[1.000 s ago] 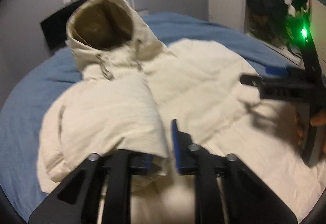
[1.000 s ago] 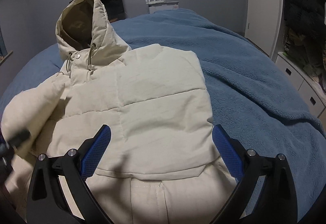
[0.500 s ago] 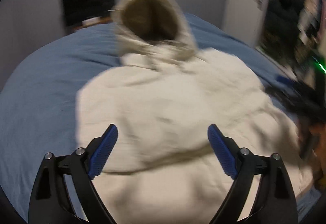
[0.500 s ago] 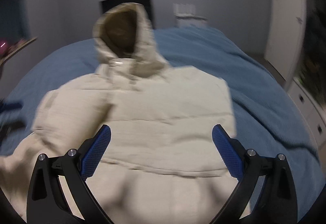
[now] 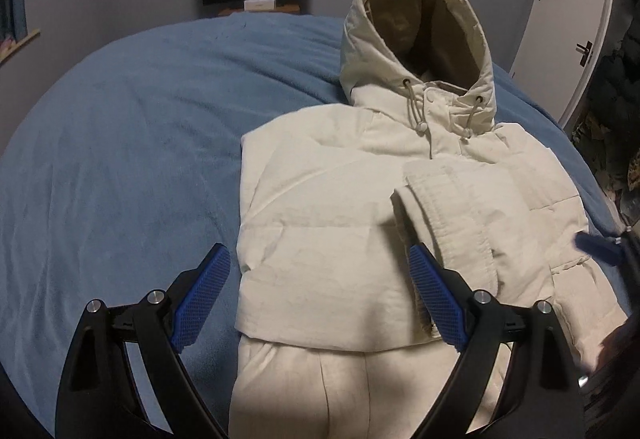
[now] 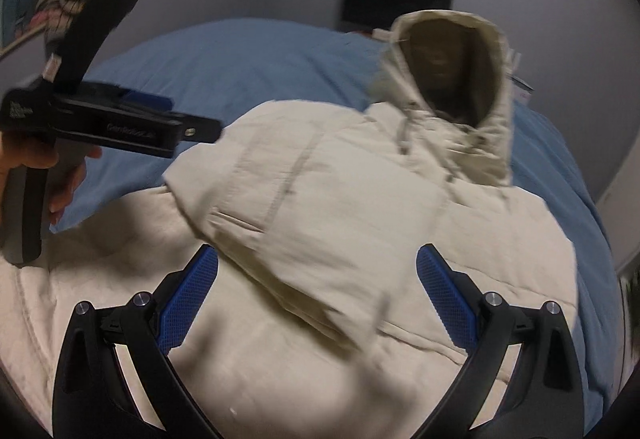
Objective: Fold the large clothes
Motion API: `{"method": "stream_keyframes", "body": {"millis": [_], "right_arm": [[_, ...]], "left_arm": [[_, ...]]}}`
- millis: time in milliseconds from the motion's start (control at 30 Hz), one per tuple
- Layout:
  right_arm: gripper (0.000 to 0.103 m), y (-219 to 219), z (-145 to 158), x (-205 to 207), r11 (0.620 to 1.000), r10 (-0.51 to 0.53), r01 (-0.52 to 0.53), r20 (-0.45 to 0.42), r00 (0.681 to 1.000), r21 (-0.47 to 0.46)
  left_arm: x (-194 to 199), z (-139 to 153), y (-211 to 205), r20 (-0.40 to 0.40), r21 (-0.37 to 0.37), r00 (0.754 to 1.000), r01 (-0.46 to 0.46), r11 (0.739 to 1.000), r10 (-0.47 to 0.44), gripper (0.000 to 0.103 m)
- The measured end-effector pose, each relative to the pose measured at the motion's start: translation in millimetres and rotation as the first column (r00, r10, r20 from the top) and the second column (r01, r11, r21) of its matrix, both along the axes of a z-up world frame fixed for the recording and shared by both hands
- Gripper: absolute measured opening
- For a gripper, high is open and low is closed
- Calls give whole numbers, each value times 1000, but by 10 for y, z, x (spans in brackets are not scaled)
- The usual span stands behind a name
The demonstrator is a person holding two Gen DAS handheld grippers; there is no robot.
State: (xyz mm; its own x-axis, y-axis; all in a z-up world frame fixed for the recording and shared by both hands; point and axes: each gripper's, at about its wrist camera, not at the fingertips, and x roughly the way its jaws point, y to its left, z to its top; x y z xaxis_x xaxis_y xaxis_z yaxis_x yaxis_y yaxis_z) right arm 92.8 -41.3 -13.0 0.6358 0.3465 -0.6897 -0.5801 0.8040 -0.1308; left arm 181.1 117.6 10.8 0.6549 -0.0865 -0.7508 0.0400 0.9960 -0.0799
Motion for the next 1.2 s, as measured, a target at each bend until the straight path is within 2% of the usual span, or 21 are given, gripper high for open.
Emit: {"method": "stream_keyframes", "body": {"millis": [167, 200, 233, 267, 333, 400, 567, 800, 900, 1000, 1100, 1167, 1200], "right_arm": [[93, 331, -251, 28, 988, 61, -55, 37, 997, -147], [85, 363, -305, 29, 983, 63, -54, 45, 997, -177], [68, 374, -354, 42, 978, 59, -46, 54, 997, -205], [63, 359, -381, 57, 975, 38, -19, 83, 996, -223], [36, 266, -340, 82, 983, 14, 3, 91, 996, -185], [30, 134, -220, 68, 990, -16, 32, 118, 993, -138], [25, -240, 132, 56, 992, -103, 116, 193, 976, -58], [25, -893, 374, 297, 957, -291, 289, 166, 942, 39], [25, -1228, 305, 412, 924, -380, 373, 84, 921, 90], [26, -1585, 119, 576, 877, -454, 458, -63, 889, 142], [26, -1941, -136, 700, 815, -488, 539, -247, 837, 213], [32, -2150, -272, 724, 764, -464, 569, -354, 812, 303], [44, -2209, -315, 679, 744, -462, 583, -378, 802, 327]], "left_arm": [[23, -47, 31, -17, -26, 1000, -1, 1000, 0, 87], [34, -65, 38, -23, -31, 1000, -1, 1000, 0, 87], [45, -85, 41, -32, -37, 999, -1, 999, 0, 87], [51, -106, 46, -41, -45, 999, -3, 999, 1, 87], [51, -121, 57, -47, -60, 999, -5, 998, 2, 87], [44, -113, 51, -45, -69, 999, -3, 998, 0, 87], [17, -97, -71, -35, -41, 999, 32, 999, -34, 87], [-11, -131, -208, -39, -11, 997, 69, 998, -70, 87], [-18, -160, -254, -46, 6, 996, 79, 997, -78, 86], [-19, -184, -286, -53, 16, 995, 85, 996, -84, 86], [-18, -215, -307, -61, 24, 994, 90, 996, -89, 86], [-13, -233, -320, -66, 28, 994, 93, 995, -91, 86], [-9, -243, -333, -68, 31, 993, 95, 995, -92, 86]]}}
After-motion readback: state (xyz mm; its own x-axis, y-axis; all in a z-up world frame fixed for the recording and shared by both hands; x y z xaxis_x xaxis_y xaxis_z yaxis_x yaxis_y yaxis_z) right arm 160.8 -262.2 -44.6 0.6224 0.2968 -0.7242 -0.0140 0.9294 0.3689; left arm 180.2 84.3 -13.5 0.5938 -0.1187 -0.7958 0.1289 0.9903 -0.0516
